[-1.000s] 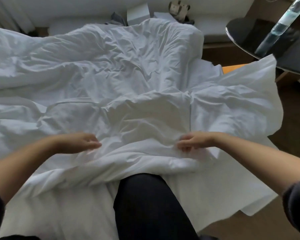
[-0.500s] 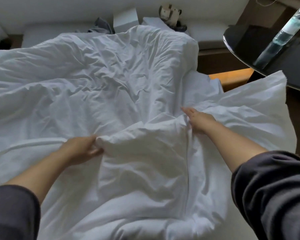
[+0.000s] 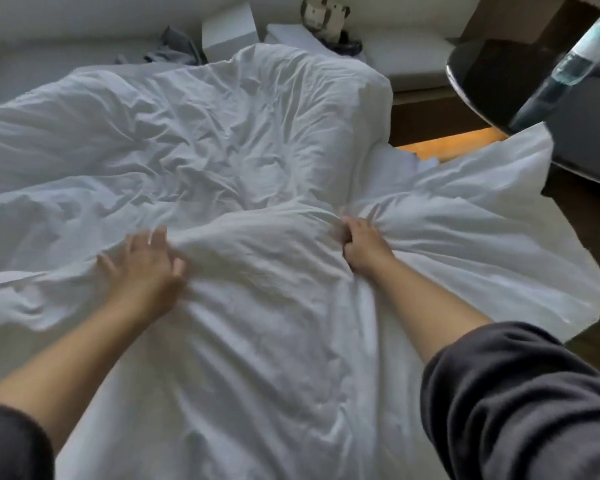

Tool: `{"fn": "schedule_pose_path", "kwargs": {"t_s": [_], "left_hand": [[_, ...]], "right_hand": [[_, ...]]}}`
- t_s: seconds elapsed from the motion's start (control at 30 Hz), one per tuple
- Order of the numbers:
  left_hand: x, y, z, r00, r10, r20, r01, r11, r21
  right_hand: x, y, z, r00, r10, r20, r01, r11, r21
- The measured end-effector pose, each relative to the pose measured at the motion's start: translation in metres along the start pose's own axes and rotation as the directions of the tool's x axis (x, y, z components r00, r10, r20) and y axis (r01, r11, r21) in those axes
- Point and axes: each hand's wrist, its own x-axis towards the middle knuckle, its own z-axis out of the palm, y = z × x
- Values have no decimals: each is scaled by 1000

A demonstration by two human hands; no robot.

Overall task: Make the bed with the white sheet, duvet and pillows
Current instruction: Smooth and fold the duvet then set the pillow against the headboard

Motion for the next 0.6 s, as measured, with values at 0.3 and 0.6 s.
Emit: {"fn": "schedule_pose_path", "kwargs": {"t_s": [0.3,0.6], "left_hand": [[-69,140,60,870,483,103,-490,869,71],[-115,182,102,771,534,346,-619,756,214]], "right_hand": [[-79,156,-72,844,452,-288,-507,847,-158],[-140,272,-77,265,959,97,-494,48,868]]}}
